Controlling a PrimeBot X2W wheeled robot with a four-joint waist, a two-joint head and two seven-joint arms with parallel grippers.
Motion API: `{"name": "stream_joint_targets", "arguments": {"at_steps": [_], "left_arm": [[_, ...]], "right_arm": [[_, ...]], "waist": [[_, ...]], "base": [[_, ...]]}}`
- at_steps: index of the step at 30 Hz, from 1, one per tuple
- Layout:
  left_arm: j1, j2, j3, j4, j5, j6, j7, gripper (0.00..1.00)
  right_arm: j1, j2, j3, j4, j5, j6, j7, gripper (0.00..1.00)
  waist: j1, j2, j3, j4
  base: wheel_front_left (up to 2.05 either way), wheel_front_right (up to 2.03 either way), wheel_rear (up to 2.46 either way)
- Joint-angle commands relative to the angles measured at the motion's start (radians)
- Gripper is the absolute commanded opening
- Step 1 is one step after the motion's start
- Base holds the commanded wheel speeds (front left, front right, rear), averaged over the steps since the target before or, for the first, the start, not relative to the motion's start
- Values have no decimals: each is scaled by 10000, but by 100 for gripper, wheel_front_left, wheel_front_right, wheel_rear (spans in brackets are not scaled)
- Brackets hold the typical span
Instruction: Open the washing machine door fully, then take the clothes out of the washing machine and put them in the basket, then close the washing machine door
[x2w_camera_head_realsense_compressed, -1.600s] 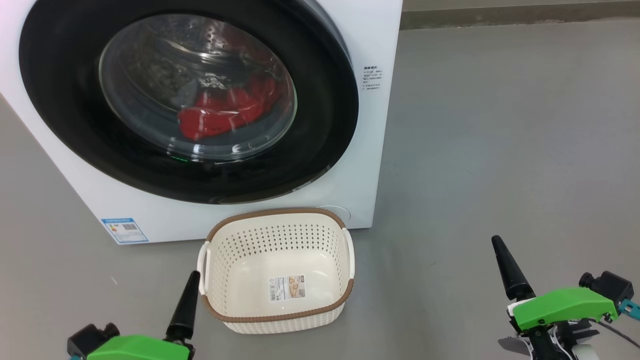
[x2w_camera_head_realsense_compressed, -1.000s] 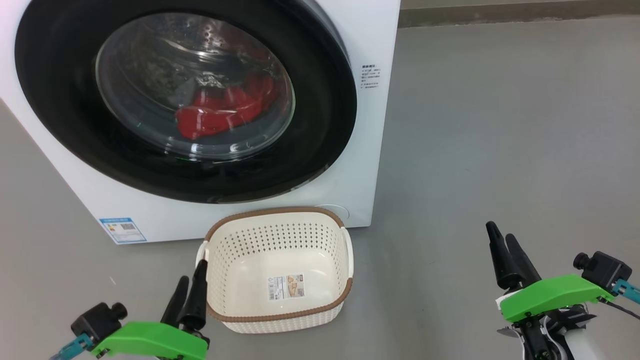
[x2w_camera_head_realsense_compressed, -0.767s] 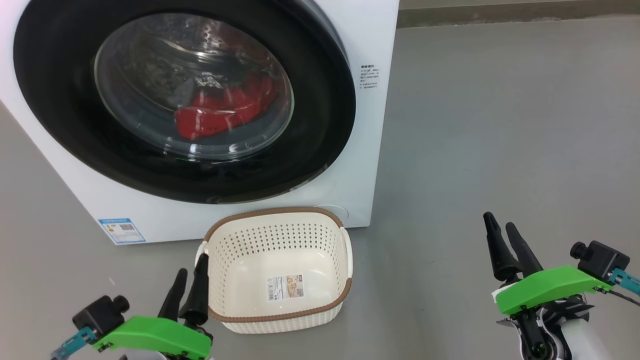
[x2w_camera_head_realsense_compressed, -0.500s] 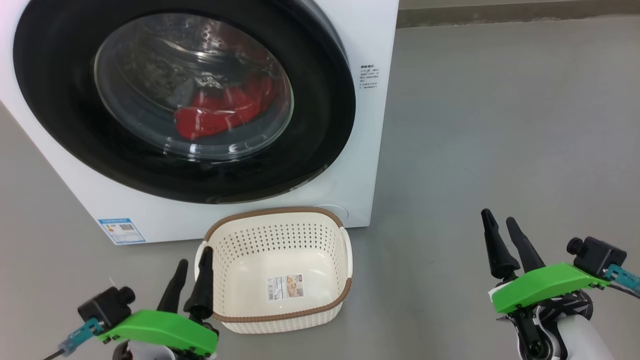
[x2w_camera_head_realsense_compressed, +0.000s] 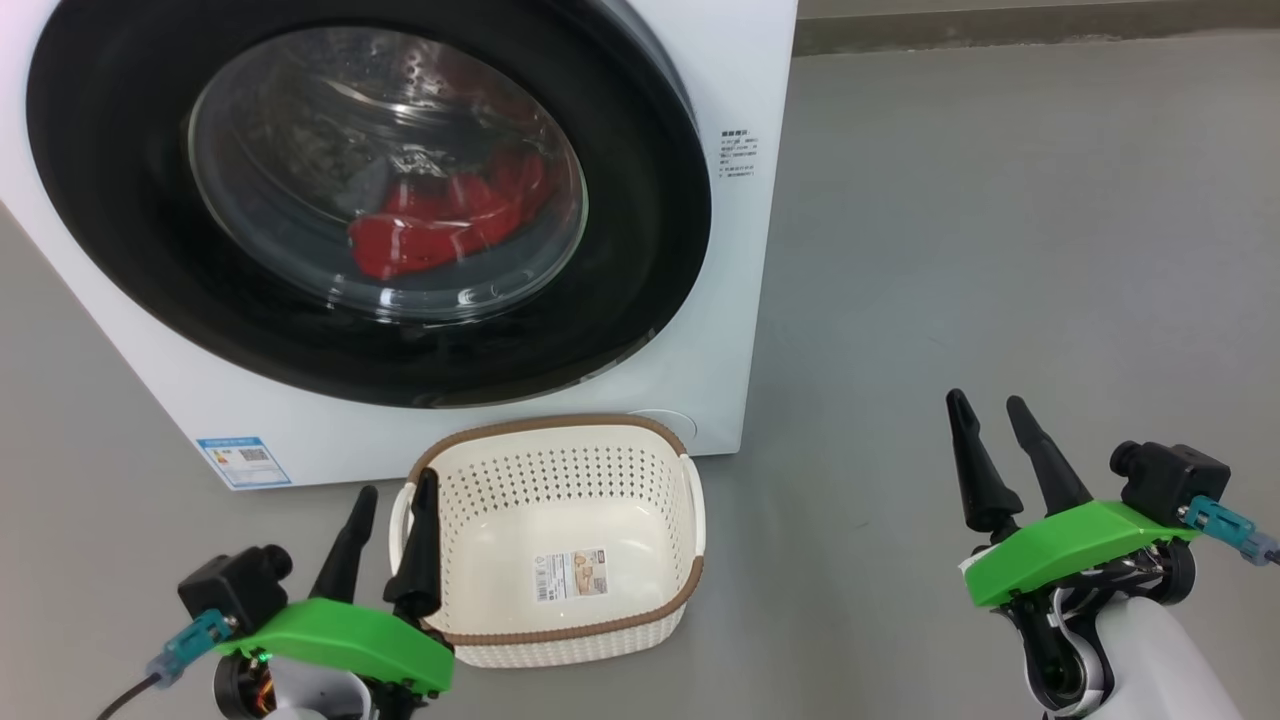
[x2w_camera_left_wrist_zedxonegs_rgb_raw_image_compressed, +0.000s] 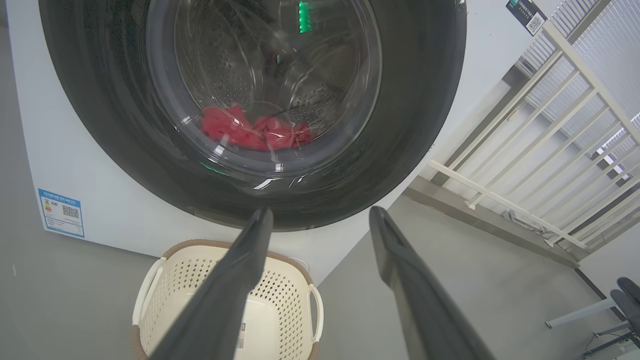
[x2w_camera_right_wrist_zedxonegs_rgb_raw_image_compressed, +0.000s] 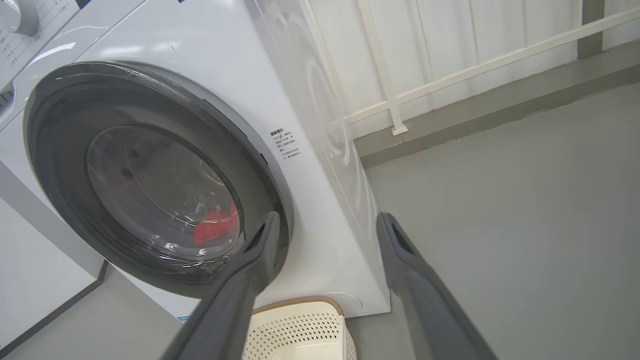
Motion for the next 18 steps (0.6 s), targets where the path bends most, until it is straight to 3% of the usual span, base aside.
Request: {"name": "stream_joint_targets", "arguments": {"at_steps": [1, 18], "left_arm": [[-496, 106, 162, -189, 418, 44, -177, 100], [-810, 135, -11, 118, 2129, 209, -673, 100]], "right_arm": [[-575, -86, 219, -188, -394, 4, -185, 100], [-1066, -129, 424, 288, -2339, 5, -684, 100]], "waist": [[-1, -1, -16, 3], [-1, -1, -115, -3]], "base": [[0, 0, 0], [0, 0, 0]]}}
